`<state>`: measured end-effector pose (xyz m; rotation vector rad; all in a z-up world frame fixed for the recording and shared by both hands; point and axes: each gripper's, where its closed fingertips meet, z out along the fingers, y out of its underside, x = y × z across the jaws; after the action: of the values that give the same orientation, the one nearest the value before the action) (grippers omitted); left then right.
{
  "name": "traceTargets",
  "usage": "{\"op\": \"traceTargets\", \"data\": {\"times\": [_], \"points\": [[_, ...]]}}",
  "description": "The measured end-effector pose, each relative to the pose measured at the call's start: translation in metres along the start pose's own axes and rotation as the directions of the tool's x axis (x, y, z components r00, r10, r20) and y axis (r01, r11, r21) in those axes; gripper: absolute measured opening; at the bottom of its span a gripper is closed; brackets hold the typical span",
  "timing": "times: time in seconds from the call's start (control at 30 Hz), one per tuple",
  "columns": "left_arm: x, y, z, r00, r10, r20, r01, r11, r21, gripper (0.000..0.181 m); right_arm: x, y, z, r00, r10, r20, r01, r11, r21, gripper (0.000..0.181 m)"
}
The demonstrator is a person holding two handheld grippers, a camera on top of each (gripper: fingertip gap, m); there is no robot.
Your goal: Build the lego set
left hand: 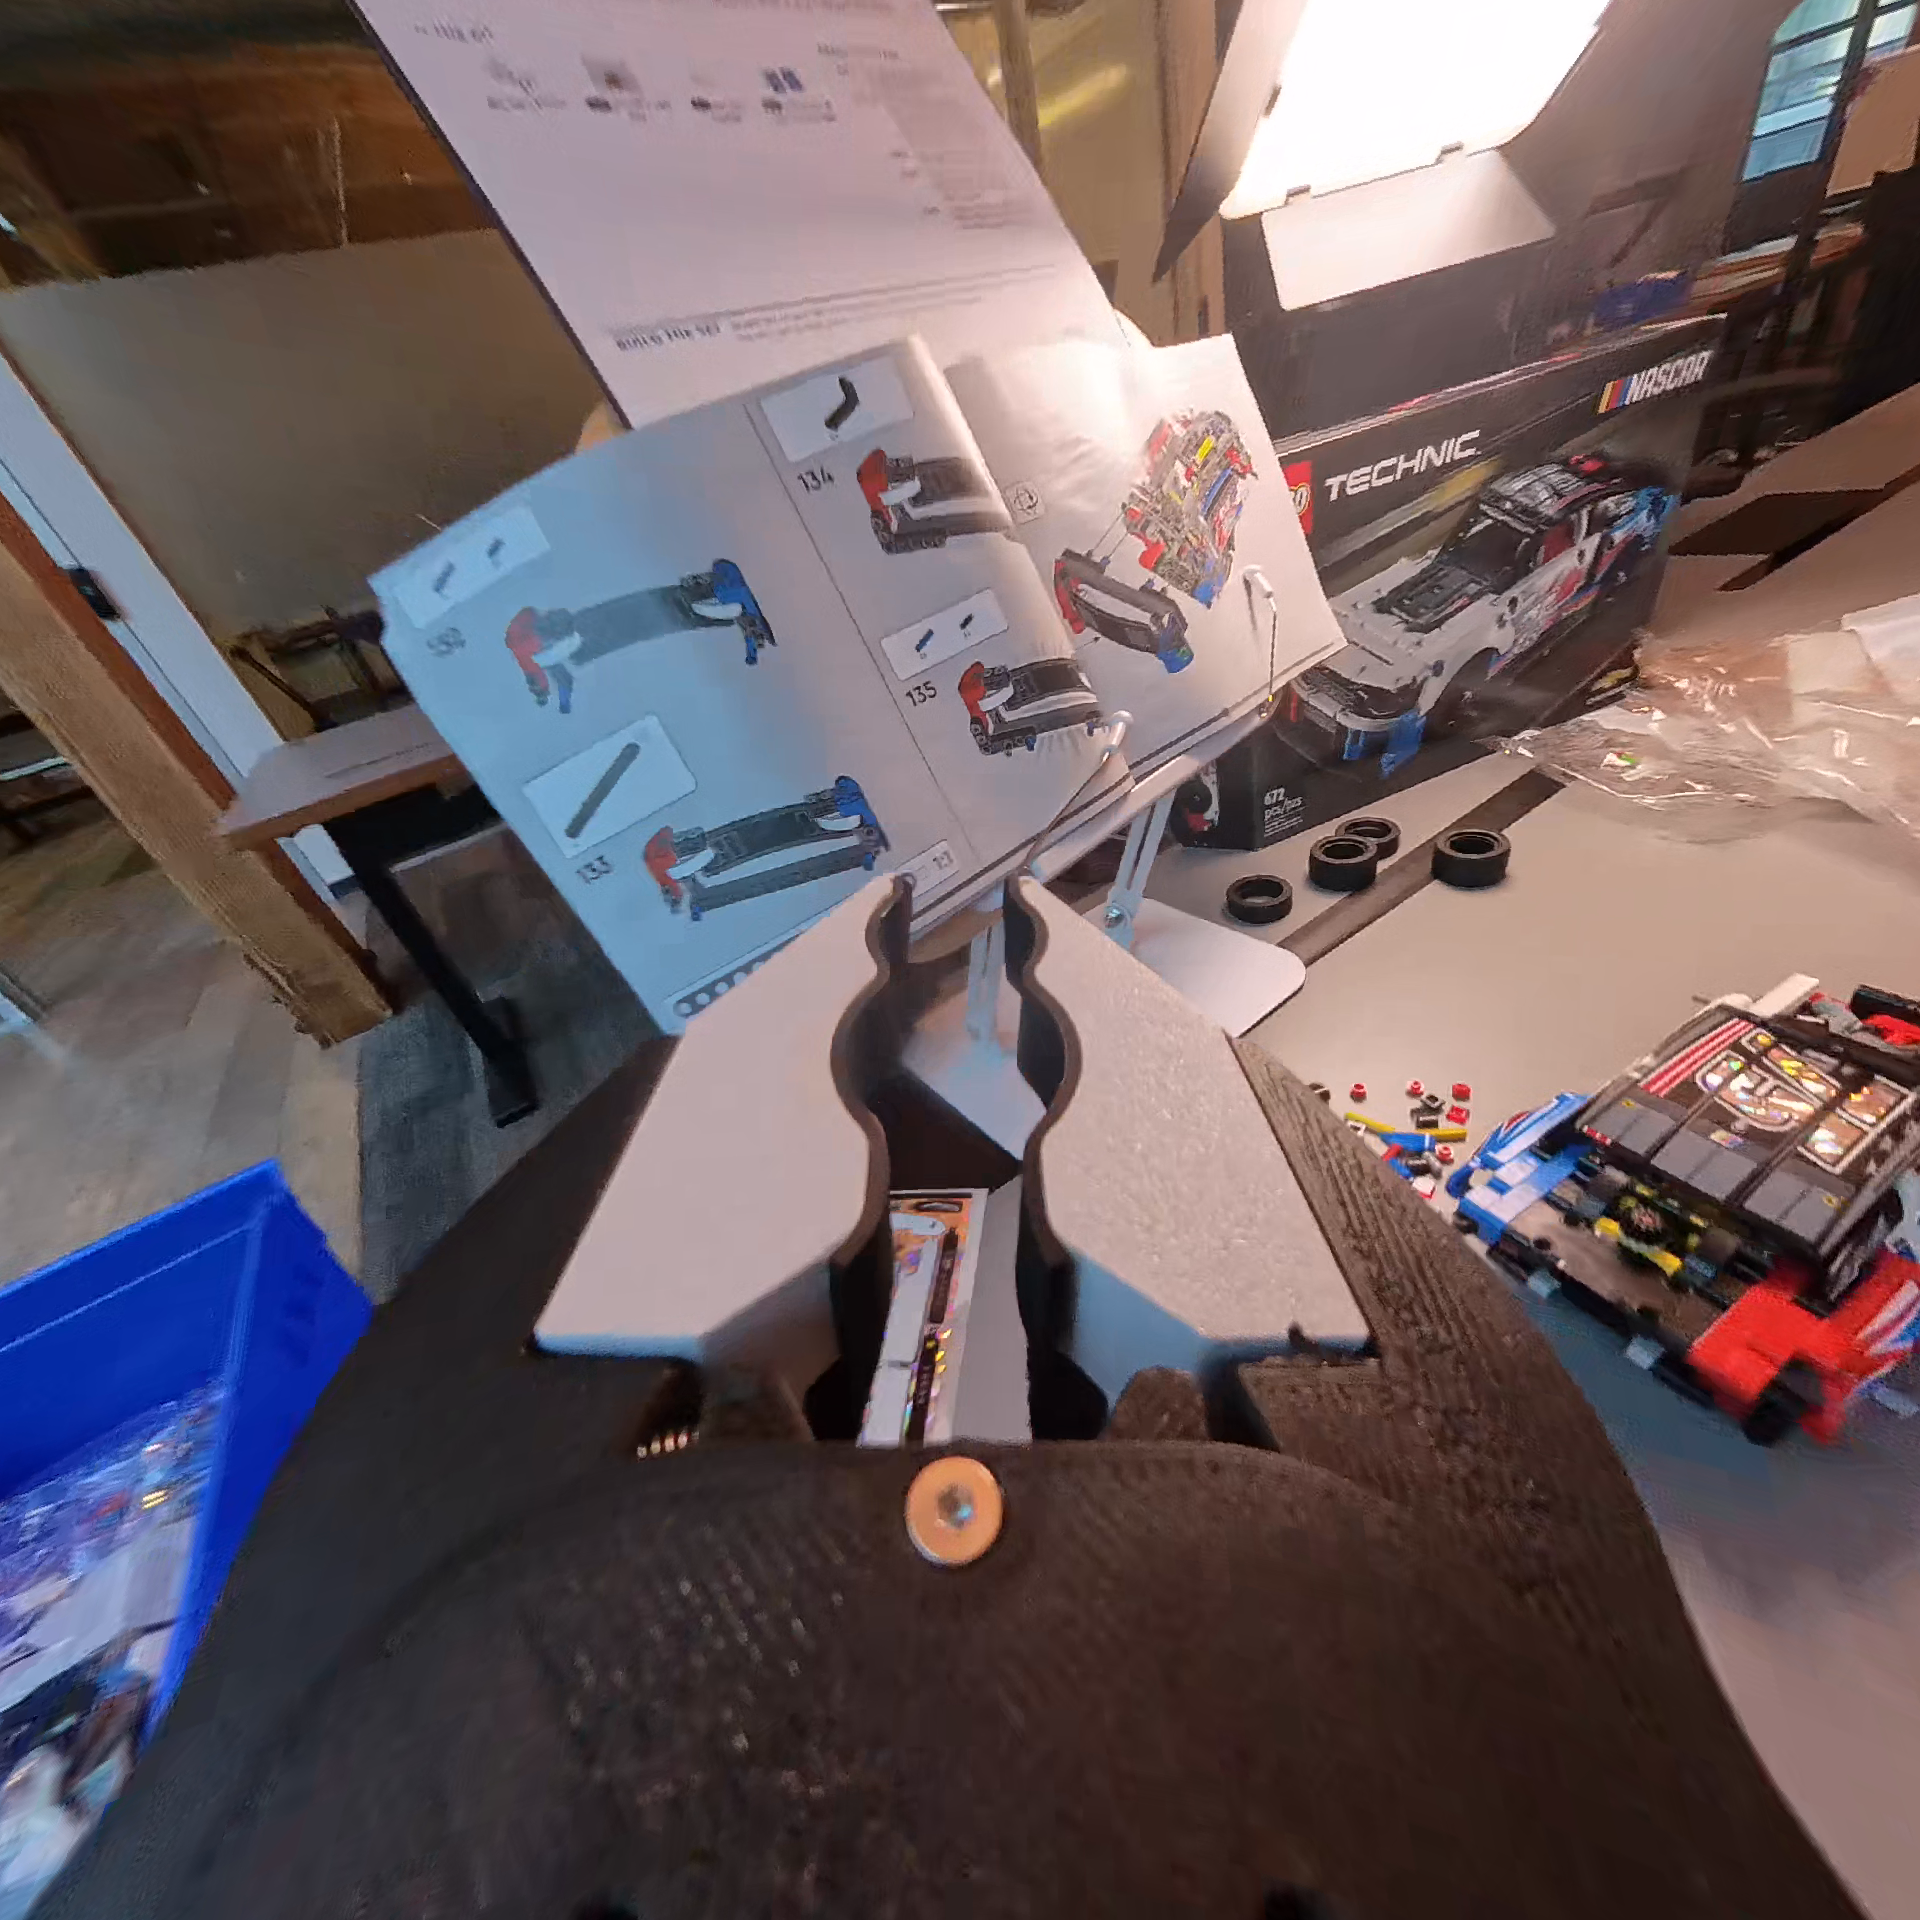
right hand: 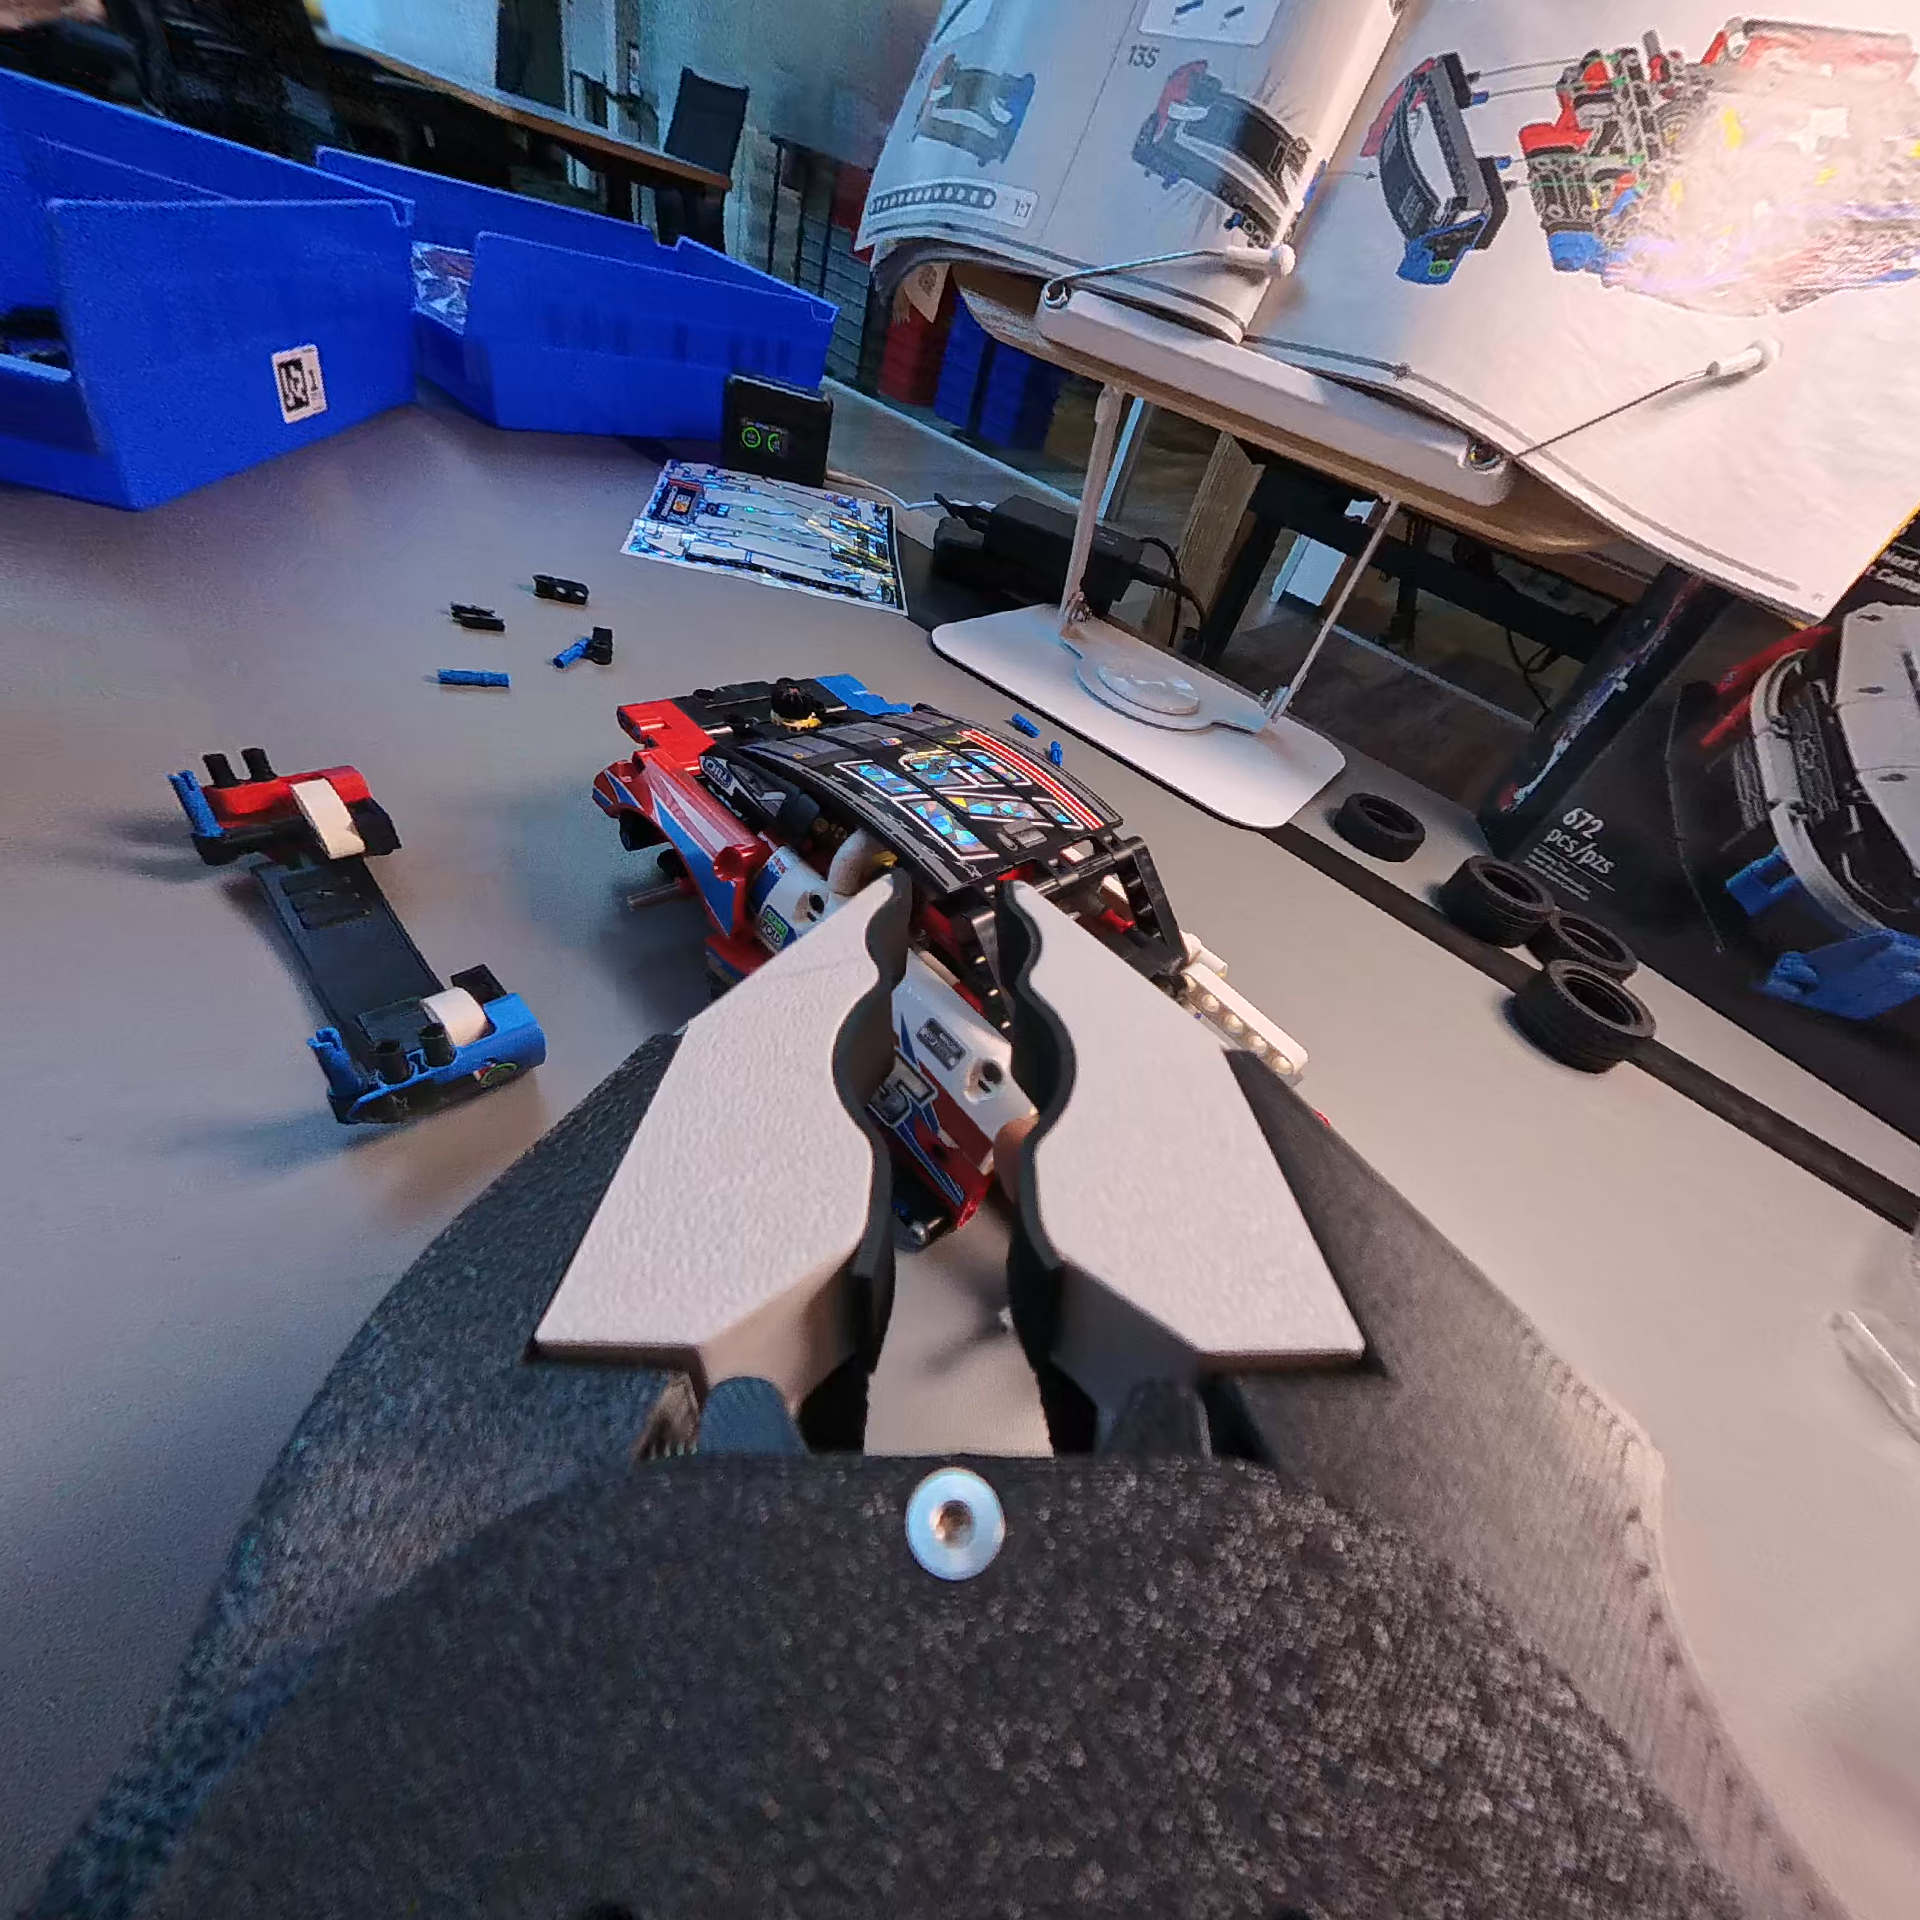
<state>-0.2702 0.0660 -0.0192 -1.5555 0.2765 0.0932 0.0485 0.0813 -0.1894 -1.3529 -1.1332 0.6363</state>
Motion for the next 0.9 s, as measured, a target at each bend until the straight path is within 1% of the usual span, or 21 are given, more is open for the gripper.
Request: {"op": "traceTargets", "data": {"times": [0.07, 0.1, 0.13, 0.17, 0.2, 0.23, 0.27, 0.3, 0.37, 0.4, 0.43, 0.5, 0.53, 0.6, 0.7, 0.9], "points": [[-0.02, -0.009, -0.042, 0.995, 0.062, 0.074, -0.061, 0.998, -0.004, 0.013, -0.003, -0.003, -0.002, 1.0, -0.014, 0.005, 0.014, 1.0, 0.007, 0.014], [-0.036, -0.01, -0.062, 0.988, 0.092, 0.123, -0.088, 0.996, -0.033, 0.012, -0.005, -0.004, -0.003, 1.0, -0.024, 0.005, 0.024, 1.0, 0.01, 0.014], [-0.057, -0.005, -0.082, 0.978, 0.117, 0.175, -0.102, 0.991, -0.092, 0.011, -0.006, -0.005, -0.004, 0.999, -0.033, 0.005, 0.033, 0.999, 0.013, 0.013], [-0.079, 0.006, -0.1, 0.968, 0.131, 0.214, -0.092, 0.979, -0.181, 0.012, -0.007, -0.006, -0.004, 0.999, -0.039, 0.007, 0.039, 0.999, 0.015, 0.013], [-0.101, 0.024, -0.118, 0.963, 0.133, 0.237, -0.059, 0.954, -0.294, 0.014, -0.008, -0.007, -0.004, 0.999, -0.043, 0.009, 0.042, 0.999, 0.018, 0.013], [-0.118, 0.047, -0.135, 0.963, 0.121, 0.242, -0.011, 0.911, -0.413, 0.017, -0.01, -0.008, -0.004, 0.999, -0.044, 0.013, 0.044, 0.999, 0.02, 0.012], [-0.132, 0.074, -0.151, 0.966, 0.089, 0.243, 0.052, 0.852, -0.521, 0.019, -0.011, -0.009, -0.003, 0.999, -0.045, 0.017, 0.045, 0.999, 0.022, 0.012], [-0.143, 0.1, -0.166, 0.967, 0.046, 0.251, 0.119, 0.789, -0.603, 0.021, -0.013, -0.009, -0.003, 0.999, -0.048, 0.022, 0.047, 0.999, 0.022, 0.012], [-0.151, 0.15, -0.189, 0.961, -0.06, 0.271, 0.241, 0.667, -0.705, 0.025, -0.016, -0.008, -0.002, 0.998, -0.056, 0.028, 0.056, 0.998, 0.016, 0.012], [-0.154, 0.173, -0.197, 0.955, -0.089, 0.284, 0.278, 0.609, -0.743, 0.026, -0.017, -0.007, -0.001, 0.998, -0.061, 0.03, 0.061, 0.998, 0.012, 0.012], [-0.157, 0.193, -0.204, 0.949, -0.102, 0.298, 0.302, 0.559, -0.772, 0.026, -0.018, -0.006, -0.001, 0.997, -0.065, 0.03, 0.065, 0.998, 0.008, 0.012], [-0.157, 0.225, -0.211, 0.932, -0.168, 0.322, 0.362, 0.473, -0.803, 0.026, -0.018, -0.003, 0.0, 0.997, -0.069, 0.029, 0.069, 0.998, -0.004, 0.012], [-0.157, 0.237, -0.212, 0.921, -0.199, 0.333, 0.388, 0.434, -0.813, 0.025, -0.018, -0.002, 0.0, 0.997, -0.071, 0.027, 0.071, 0.997, -0.01, 0.012], [-0.161, 0.257, -0.215, 0.91, -0.217, 0.352, 0.41, 0.369, -0.834, 0.025, -0.018, 0.0, 0.0, 0.997, -0.074, 0.024, 0.074, 0.997, -0.017, 0.012], [-0.159, 0.276, -0.211, 0.899, -0.255, 0.357, 0.425, 0.302, -0.853, 0.026, -0.018, 0.001, 0.001, 0.997, -0.077, 0.022, 0.078, 0.997, -0.023, 0.012], [-0.152, 0.297, -0.209, 0.914, -0.238, 0.329, 0.381, 0.22, -0.898, 0.029, -0.018, 0.004, 0.002, 0.996, -0.081, 0.023, 0.082, 0.996, -0.034, 0.011]]}}
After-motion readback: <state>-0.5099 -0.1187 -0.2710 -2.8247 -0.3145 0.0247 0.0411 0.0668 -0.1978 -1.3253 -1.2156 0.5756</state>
